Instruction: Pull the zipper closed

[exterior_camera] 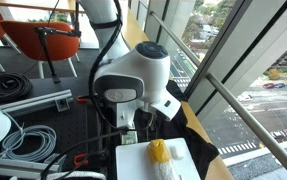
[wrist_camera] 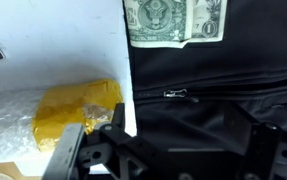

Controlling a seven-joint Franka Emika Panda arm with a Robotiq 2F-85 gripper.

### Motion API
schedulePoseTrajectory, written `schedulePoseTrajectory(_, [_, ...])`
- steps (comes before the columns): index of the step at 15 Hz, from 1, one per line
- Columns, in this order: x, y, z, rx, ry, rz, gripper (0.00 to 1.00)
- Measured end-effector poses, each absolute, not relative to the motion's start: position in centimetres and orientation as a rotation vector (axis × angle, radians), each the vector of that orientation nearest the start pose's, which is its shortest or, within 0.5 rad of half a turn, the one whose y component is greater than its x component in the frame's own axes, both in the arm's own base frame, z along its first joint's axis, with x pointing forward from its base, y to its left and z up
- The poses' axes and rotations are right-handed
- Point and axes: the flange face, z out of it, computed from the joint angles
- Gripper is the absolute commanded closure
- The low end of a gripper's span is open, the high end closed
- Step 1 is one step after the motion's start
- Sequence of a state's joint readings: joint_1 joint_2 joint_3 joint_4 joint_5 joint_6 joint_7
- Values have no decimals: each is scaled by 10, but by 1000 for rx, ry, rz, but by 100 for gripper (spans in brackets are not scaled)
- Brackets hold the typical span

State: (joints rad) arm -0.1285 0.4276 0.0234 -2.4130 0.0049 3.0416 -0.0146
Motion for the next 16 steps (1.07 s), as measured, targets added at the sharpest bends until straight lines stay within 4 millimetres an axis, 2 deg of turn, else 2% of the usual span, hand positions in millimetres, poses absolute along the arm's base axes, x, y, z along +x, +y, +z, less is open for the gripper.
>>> schedulePoseTrajectory(12, [537, -45, 112, -3116, 129, -250, 0])
schedulePoseTrajectory(16, [546, -40, 105, -3115, 115, -235, 0])
